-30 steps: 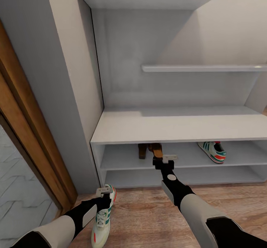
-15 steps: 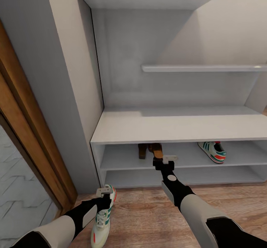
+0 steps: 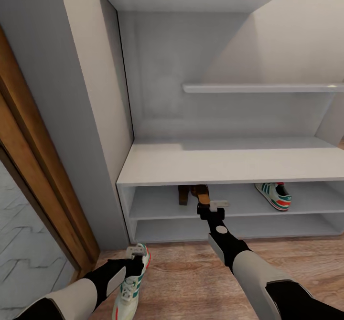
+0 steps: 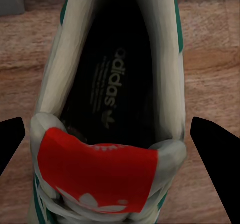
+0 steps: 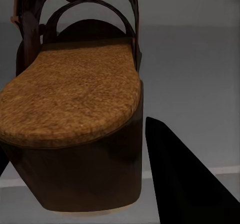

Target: Pick up the two gym shoes and the two sandals from the corridor floor and place them onto the hallstand (shoe rack) in the corridor, making sure they are on the rack and not on the floor. Arrange them so the two gym shoes are next to each other and the two sandals are next to each other.

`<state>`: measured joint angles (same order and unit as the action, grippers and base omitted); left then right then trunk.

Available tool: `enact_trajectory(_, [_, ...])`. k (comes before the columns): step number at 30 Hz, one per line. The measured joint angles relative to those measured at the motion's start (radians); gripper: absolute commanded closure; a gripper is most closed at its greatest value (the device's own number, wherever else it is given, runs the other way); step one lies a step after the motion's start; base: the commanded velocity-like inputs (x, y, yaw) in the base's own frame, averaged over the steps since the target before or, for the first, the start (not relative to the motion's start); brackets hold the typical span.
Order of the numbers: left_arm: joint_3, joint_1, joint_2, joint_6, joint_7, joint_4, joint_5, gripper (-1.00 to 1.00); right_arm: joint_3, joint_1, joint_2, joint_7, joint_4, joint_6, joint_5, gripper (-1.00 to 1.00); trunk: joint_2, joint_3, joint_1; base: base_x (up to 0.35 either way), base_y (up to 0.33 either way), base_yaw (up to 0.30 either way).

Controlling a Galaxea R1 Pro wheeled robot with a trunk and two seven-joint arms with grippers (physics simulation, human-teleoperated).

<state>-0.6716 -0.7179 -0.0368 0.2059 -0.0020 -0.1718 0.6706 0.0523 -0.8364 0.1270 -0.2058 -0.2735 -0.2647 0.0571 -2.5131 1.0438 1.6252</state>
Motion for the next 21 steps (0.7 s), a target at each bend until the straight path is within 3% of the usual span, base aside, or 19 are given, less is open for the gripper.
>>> enact_trajectory(21, [-0.002, 0.000, 0.000, 0.003, 0.000, 0.000, 0.000, 1.00, -0.001, 0.000, -0.001, 0.000, 0.003, 0.000, 0.000, 1.00, 0.000, 0.000, 0.000, 0.008, 0.000, 0.000])
